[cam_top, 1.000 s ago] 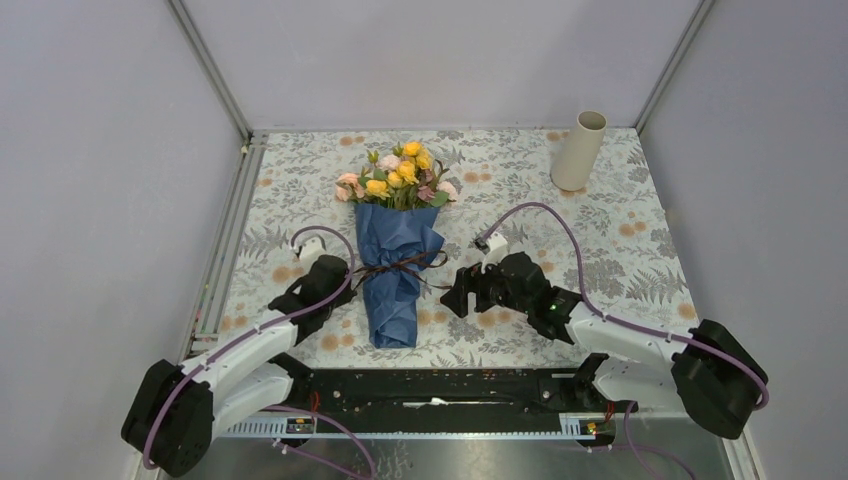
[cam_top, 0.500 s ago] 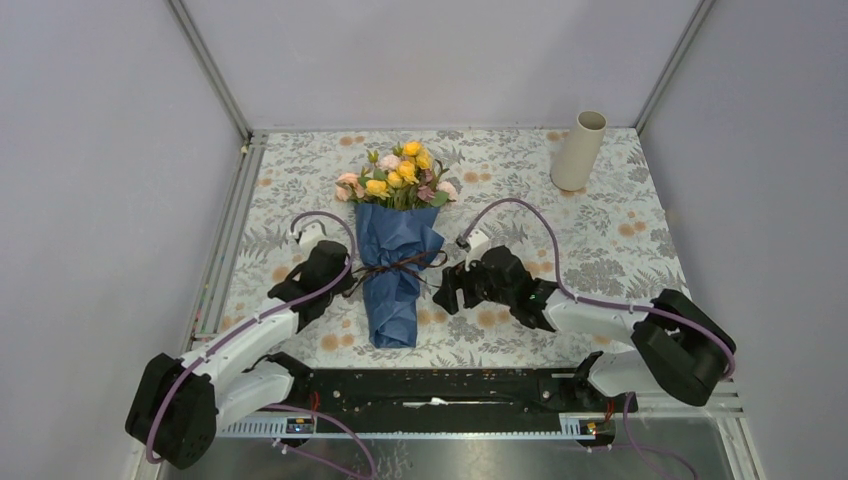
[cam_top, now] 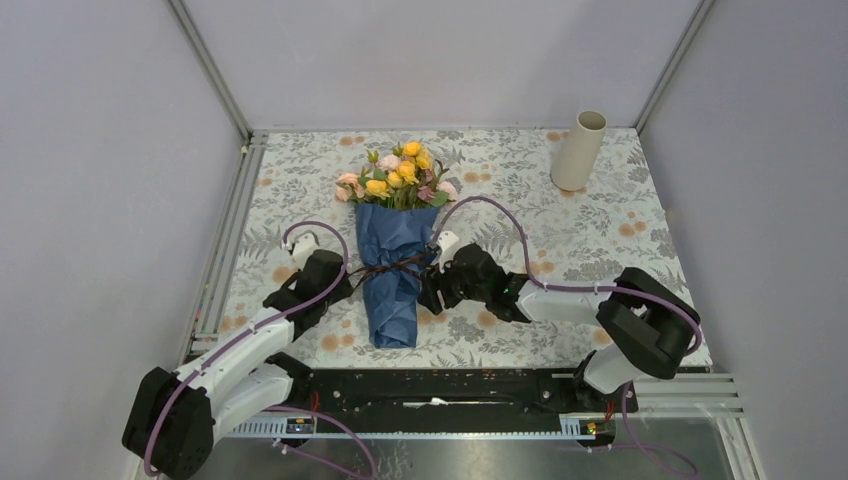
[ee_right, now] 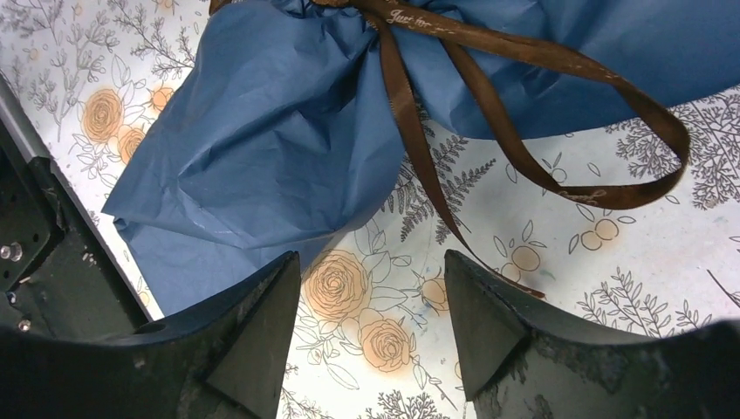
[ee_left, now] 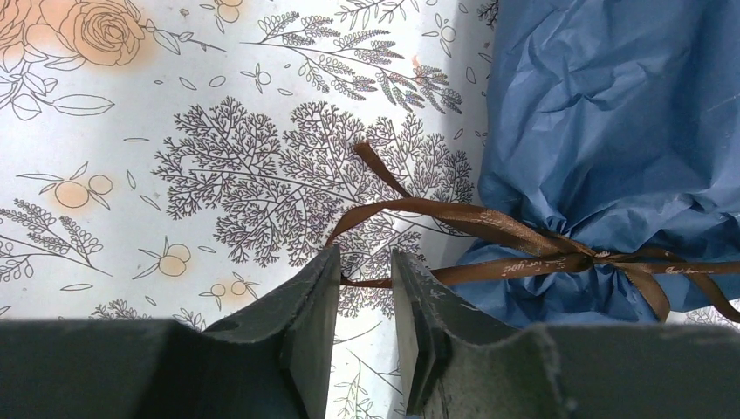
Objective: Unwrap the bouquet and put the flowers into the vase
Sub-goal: Untie the ribbon from the wrapping paper.
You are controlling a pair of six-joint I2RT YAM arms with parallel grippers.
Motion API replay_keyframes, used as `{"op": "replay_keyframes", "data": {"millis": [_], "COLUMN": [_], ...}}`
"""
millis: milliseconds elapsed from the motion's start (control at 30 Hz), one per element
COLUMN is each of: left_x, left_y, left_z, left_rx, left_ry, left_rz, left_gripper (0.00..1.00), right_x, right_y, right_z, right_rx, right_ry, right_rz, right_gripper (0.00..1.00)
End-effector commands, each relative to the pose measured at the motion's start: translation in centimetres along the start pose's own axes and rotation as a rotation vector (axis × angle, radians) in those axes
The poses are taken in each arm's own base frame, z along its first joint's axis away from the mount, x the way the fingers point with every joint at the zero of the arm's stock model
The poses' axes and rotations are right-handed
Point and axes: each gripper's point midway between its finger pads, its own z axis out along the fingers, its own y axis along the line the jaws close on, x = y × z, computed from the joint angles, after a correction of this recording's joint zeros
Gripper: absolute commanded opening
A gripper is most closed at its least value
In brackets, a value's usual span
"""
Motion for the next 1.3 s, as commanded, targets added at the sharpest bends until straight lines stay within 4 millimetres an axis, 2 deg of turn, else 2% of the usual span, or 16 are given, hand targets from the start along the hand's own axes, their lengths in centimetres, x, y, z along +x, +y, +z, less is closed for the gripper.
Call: {"op": "replay_keyframes", "data": {"millis": [0, 200, 433, 733, 800, 1033, 1267], "left_x": [-0.3, -0.3, -0.2, -0.3, -0.3, 0.1, 0.8], "left_y": [-0.4, -0.7, -0.3, -0.2, -0.2, -0.3, 0.0], "left_z": [0.1, 0.1, -0.1, -0.1, -0.1, 0.3, 1.0], "left_rx": [0.022, 0.039, 0.035, 0.036, 0.037, 0.045, 0.021], "left_ry": [-0.008, -0.003, -0.005, -0.008, -0.005, 0.01, 0.037], "left_rz": [-0.023, -0.036, -0.044, -0.042, -0.037, -0.033, -0.023], "left_gripper": [0.33, 0.33, 0.34, 0.35, 0.35, 0.34, 0.33], "right_x": [-1.8, -1.7, -0.4, -0.4, -0.3, -0.7, -1.1], "right_y": [-0.2, -1.5, -3.2, -3.7, -3.8, -3.3, -3.2], "right_z": [0.7, 1.0, 1.4, 2.4, 2.5, 1.9, 1.3], "right_rx": [0.048, 0.113, 0.192, 0.217, 0.223, 0.214, 0.216], "right_ry": [-0.034, -0.032, 0.014, 0.023, 0.028, 0.003, -0.017], "right_rz": [-0.073, -0.094, -0.125, -0.146, -0.15, -0.139, -0.136], "right_gripper": [0.67, 0.66, 0.63, 0.56, 0.51, 0.19, 0.13]}}
